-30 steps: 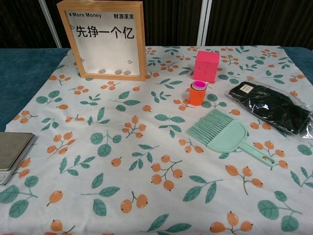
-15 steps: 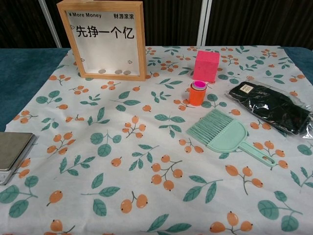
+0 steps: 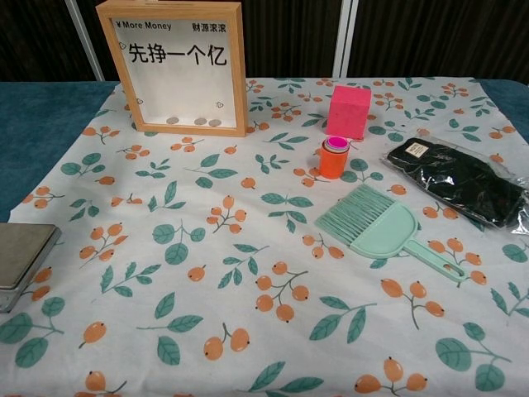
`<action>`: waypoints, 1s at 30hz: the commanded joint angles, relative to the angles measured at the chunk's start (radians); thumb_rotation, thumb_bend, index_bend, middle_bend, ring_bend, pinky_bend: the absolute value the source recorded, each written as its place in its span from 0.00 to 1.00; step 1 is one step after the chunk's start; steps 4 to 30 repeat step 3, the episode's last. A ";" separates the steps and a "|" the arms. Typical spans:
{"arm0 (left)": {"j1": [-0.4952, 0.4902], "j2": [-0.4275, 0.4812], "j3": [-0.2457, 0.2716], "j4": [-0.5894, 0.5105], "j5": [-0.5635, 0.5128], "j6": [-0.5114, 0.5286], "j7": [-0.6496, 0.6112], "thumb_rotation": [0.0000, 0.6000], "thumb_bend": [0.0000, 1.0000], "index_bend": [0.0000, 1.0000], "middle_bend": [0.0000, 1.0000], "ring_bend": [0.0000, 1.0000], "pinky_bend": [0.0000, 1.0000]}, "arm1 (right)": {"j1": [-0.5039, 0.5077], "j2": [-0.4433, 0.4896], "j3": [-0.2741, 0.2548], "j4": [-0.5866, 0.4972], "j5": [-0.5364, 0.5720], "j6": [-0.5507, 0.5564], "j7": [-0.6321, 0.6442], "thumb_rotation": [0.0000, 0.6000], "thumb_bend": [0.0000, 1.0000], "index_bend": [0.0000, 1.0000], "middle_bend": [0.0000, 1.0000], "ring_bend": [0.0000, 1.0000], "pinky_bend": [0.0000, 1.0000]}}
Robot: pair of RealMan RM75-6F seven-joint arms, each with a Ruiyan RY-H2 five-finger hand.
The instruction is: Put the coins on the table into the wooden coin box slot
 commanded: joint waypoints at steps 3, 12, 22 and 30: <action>0.069 0.012 0.047 0.010 0.075 0.054 -0.045 1.00 0.29 0.22 0.00 0.00 0.00 | 0.005 0.007 -0.018 0.001 -0.033 -0.001 -0.011 1.00 0.39 0.24 0.05 0.00 0.00; 0.069 0.012 0.047 0.010 0.075 0.054 -0.045 1.00 0.29 0.22 0.00 0.00 0.00 | 0.005 0.007 -0.018 0.001 -0.033 -0.001 -0.011 1.00 0.39 0.24 0.05 0.00 0.00; 0.069 0.012 0.047 0.010 0.075 0.054 -0.045 1.00 0.29 0.22 0.00 0.00 0.00 | 0.005 0.007 -0.018 0.001 -0.033 -0.001 -0.011 1.00 0.39 0.24 0.05 0.00 0.00; 0.069 0.012 0.047 0.010 0.075 0.054 -0.045 1.00 0.29 0.22 0.00 0.00 0.00 | 0.005 0.007 -0.018 0.001 -0.033 -0.001 -0.011 1.00 0.39 0.24 0.05 0.00 0.00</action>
